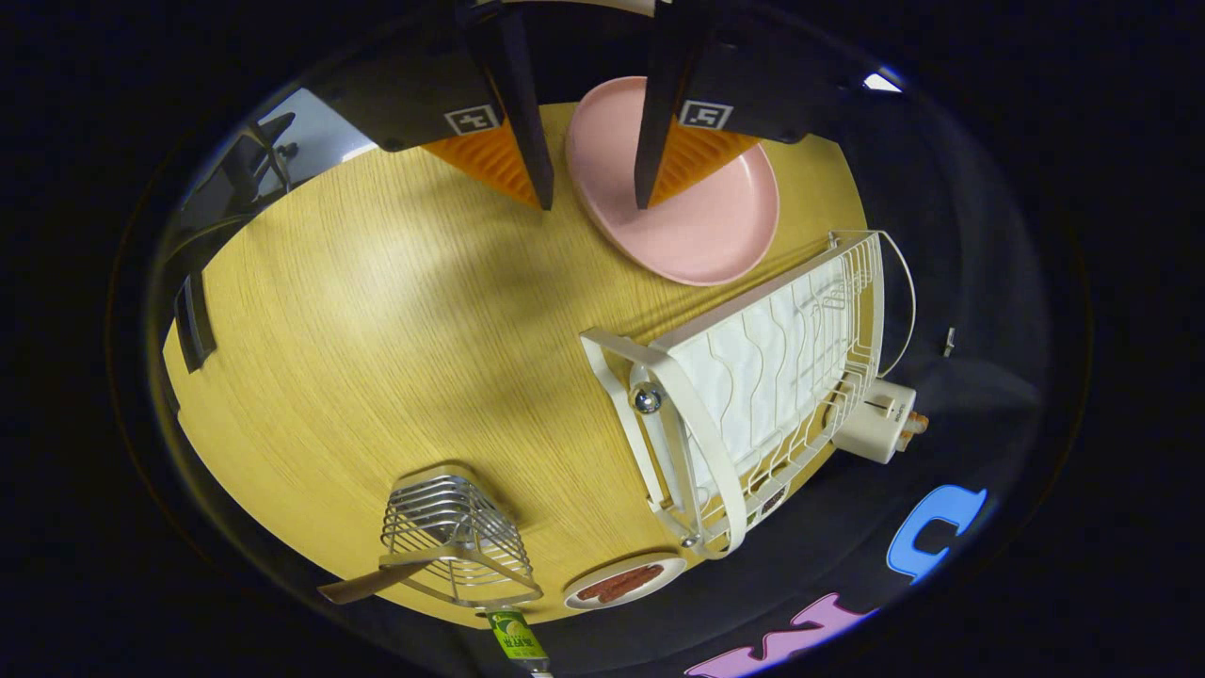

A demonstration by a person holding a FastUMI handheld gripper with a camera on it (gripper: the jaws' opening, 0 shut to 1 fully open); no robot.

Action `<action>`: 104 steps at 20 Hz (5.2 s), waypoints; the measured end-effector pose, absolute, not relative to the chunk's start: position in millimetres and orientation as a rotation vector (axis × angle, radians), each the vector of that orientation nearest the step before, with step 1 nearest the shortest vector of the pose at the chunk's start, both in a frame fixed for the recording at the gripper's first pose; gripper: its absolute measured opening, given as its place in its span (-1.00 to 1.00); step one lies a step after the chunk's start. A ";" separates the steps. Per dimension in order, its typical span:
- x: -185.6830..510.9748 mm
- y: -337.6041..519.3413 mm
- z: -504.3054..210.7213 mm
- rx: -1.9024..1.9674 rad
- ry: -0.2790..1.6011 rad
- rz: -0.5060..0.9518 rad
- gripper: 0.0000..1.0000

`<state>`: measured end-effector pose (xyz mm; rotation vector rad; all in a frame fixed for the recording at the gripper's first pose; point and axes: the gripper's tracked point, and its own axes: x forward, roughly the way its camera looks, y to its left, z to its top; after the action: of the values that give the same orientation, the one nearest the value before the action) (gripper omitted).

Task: Take the plate from the dish rack, then take the spoon from the basket and place it into the plate.

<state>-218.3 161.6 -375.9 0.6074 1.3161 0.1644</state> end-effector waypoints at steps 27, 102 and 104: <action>-53.2 -55.1 -307.6 0.227 0.788 0.030 0.73; -151.4 186.1 -135.9 0.326 0.618 0.673 -0.84; -162.8 204.4 -152.8 0.288 0.640 0.717 -0.84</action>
<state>-162.8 204.4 -152.8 0.2878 0.6396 0.7174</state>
